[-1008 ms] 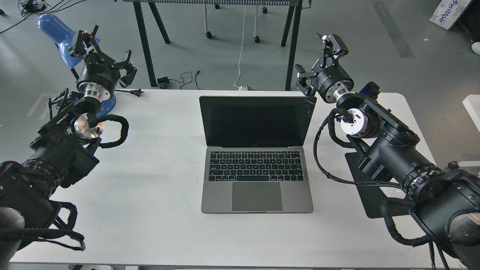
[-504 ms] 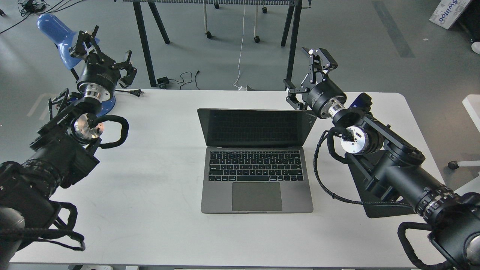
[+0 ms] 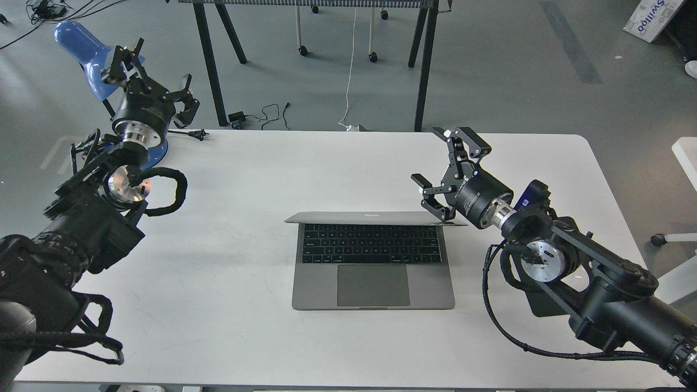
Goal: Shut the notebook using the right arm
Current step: 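Push the laptop screen down toward the keyboard with the right gripper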
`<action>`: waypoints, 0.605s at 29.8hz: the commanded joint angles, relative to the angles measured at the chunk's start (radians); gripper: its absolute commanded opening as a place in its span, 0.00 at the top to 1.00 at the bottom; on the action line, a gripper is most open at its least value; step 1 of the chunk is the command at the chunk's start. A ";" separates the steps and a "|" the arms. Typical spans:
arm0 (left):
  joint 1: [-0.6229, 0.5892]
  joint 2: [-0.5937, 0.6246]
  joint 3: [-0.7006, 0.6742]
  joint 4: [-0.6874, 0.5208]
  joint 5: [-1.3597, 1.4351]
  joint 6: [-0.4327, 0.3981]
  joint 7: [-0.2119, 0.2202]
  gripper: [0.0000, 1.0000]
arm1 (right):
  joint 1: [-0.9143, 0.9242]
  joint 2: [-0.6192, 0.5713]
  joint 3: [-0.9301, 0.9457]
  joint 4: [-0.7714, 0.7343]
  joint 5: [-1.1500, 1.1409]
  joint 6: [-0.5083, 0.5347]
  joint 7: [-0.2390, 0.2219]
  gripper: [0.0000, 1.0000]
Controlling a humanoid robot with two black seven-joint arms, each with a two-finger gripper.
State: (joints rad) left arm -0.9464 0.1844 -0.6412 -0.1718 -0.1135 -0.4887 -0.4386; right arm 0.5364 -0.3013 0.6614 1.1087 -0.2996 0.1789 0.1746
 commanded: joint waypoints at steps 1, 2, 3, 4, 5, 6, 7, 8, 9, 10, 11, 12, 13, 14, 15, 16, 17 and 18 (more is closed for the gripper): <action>-0.002 0.000 0.000 0.000 0.000 0.000 0.000 0.00 | -0.027 -0.001 -0.032 0.019 -0.009 0.001 0.005 0.00; -0.002 0.000 0.000 0.000 0.000 0.000 0.000 0.00 | -0.033 -0.001 -0.032 0.019 -0.010 0.001 0.006 0.00; -0.002 0.000 0.000 0.000 0.000 0.000 0.001 0.00 | -0.036 -0.001 -0.034 0.019 -0.010 0.001 0.006 0.00; -0.002 0.000 0.000 0.000 0.000 0.000 0.001 0.00 | -0.039 0.001 -0.036 0.020 -0.010 0.001 0.006 0.00; -0.002 0.000 0.000 0.000 0.000 0.000 0.000 0.00 | -0.044 0.001 -0.039 0.020 -0.012 0.001 0.006 0.00; -0.003 0.000 0.000 0.000 0.000 0.000 0.000 0.00 | -0.049 0.001 -0.042 0.022 -0.013 0.001 0.006 0.00; -0.003 0.000 0.000 0.000 0.000 0.000 0.000 0.00 | -0.052 -0.001 -0.048 0.022 -0.013 0.001 0.006 0.00; -0.003 0.000 0.000 0.000 0.000 0.000 0.000 0.00 | -0.055 -0.001 -0.057 0.022 -0.013 0.001 0.006 0.00; -0.003 0.000 0.000 0.000 0.000 0.000 0.000 0.00 | -0.061 -0.001 -0.066 0.022 -0.013 0.001 0.008 0.00; -0.003 0.000 0.000 0.000 0.000 0.000 0.000 0.00 | -0.067 -0.001 -0.074 0.022 -0.015 0.001 0.008 0.00; -0.003 0.000 0.000 0.000 0.000 0.000 0.000 0.00 | -0.075 -0.001 -0.080 0.020 -0.015 0.001 0.008 0.00; -0.003 0.000 0.000 0.000 0.000 0.000 0.000 0.00 | -0.085 -0.001 -0.085 0.019 -0.015 0.001 0.008 0.00; -0.003 0.000 0.000 0.000 0.000 0.000 0.000 0.00 | -0.098 -0.001 -0.088 0.016 -0.015 0.001 0.009 0.00; -0.003 0.000 0.000 0.000 0.000 0.000 0.000 0.00 | -0.108 0.001 -0.092 0.014 -0.016 0.001 0.009 0.00; -0.003 0.000 0.000 0.000 0.000 0.000 0.000 0.00 | -0.114 0.001 -0.092 0.011 -0.018 0.001 0.011 0.00; -0.003 0.000 0.000 0.000 0.000 0.000 0.000 0.00 | -0.119 0.002 -0.092 0.008 -0.022 0.001 0.011 0.00; -0.003 0.000 0.000 0.000 0.000 0.000 0.000 0.00 | -0.124 0.002 -0.092 0.005 -0.030 0.001 0.011 0.00; -0.003 0.000 0.000 0.000 0.000 0.000 0.000 0.00 | -0.131 0.005 -0.092 0.002 -0.042 0.001 0.011 0.00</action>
State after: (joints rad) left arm -0.9495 0.1841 -0.6412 -0.1718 -0.1135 -0.4887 -0.4383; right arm 0.4228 -0.3003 0.5703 1.1191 -0.3212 0.1795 0.1850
